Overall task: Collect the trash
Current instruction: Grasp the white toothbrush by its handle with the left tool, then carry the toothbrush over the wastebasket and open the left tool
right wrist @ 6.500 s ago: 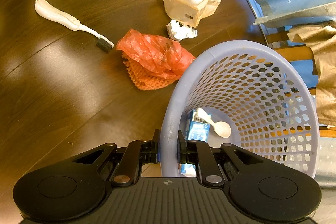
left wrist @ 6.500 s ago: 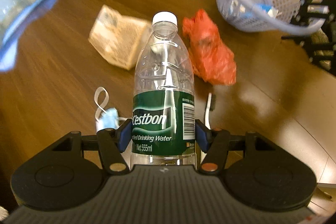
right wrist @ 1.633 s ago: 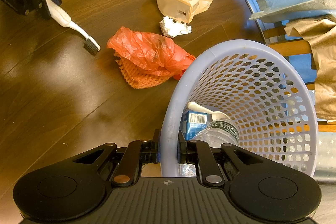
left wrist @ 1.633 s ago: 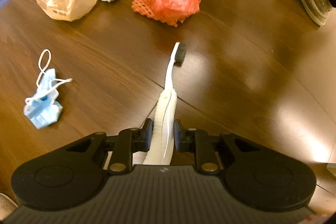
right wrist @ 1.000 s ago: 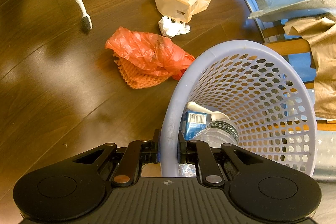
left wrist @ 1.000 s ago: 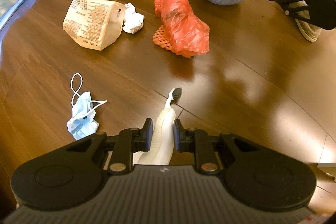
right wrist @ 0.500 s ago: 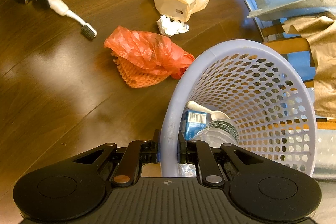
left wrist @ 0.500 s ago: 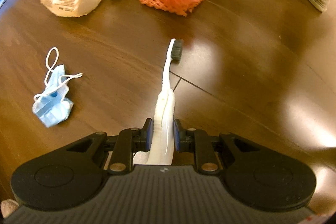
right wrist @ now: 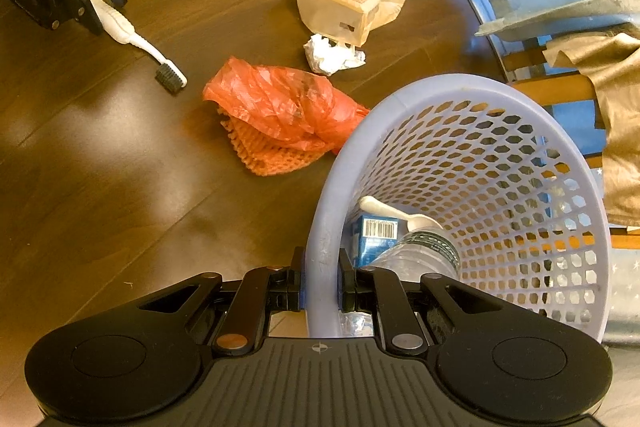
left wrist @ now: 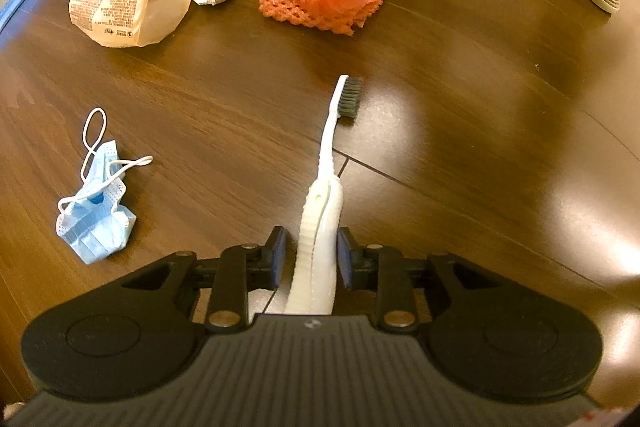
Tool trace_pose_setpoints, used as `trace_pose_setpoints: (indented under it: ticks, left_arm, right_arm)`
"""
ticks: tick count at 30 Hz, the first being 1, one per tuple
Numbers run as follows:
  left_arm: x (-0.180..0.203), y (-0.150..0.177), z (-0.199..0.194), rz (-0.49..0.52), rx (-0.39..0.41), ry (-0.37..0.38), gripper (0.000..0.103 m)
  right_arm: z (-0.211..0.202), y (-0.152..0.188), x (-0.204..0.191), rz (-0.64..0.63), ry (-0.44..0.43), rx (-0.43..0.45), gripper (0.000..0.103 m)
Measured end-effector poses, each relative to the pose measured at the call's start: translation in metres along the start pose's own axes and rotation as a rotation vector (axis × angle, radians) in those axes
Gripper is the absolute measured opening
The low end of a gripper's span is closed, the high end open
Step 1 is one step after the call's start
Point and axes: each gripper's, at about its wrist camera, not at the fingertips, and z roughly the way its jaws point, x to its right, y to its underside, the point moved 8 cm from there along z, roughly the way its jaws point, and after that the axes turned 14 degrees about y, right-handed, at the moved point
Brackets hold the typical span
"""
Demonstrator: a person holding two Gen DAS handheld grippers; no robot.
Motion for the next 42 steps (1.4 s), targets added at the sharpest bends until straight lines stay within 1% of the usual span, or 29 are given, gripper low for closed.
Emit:
trace_pose_setpoints:
  ticks: [5, 7, 8, 13, 21, 27, 30, 33, 39, 42]
  left_arm:
    - [0.0, -0.001, 0.0, -0.001, 0.004, -0.002, 0.026]
    - [0.0, -0.001, 0.0, -0.012, 0.003, 0.024, 0.019]
    - [0.001, -0.001, 0.0, -0.012, -0.002, 0.034, 0.017]
    - [-0.001, -0.001, -0.002, -0.036, -0.001, 0.045, 0.016]
    - [-0.005, -0.006, -0.021, -0.141, 0.037, 0.094, 0.016]
    - [-0.008, -0.017, -0.049, -0.154, 0.057, 0.083, 0.016]
    - [-0.009, -0.029, -0.068, -0.138, 0.081, 0.071, 0.016]
    - [-0.009, -0.047, -0.09, -0.108, 0.113, 0.056, 0.016]
    - [-0.01, -0.096, -0.138, -0.062, 0.204, 0.03, 0.016]
    - [-0.005, -0.123, -0.159, -0.029, 0.239, 0.032, 0.016]
  right_arm:
    - [0.001, -0.001, 0.0, -0.002, 0.001, 0.0, 0.01]
    - [0.001, -0.001, 0.0, -0.003, 0.002, 0.001, 0.01]
    - [0.001, -0.001, 0.0, -0.003, 0.002, 0.001, 0.01]
    - [0.001, -0.001, 0.0, -0.003, 0.002, 0.0, 0.01]
    - [0.001, -0.001, 0.0, -0.003, 0.002, 0.0, 0.01]
    - [0.002, -0.003, 0.001, -0.002, 0.003, 0.002, 0.01]
    - [0.001, -0.002, 0.0, -0.008, 0.004, 0.003, 0.01]
    - [0.001, -0.002, -0.001, -0.013, 0.003, 0.004, 0.01]
    - [0.001, 0.0, 0.0, -0.011, 0.005, 0.005, 0.01]
    - [0.001, 0.001, 0.0, -0.013, 0.006, 0.006, 0.01]
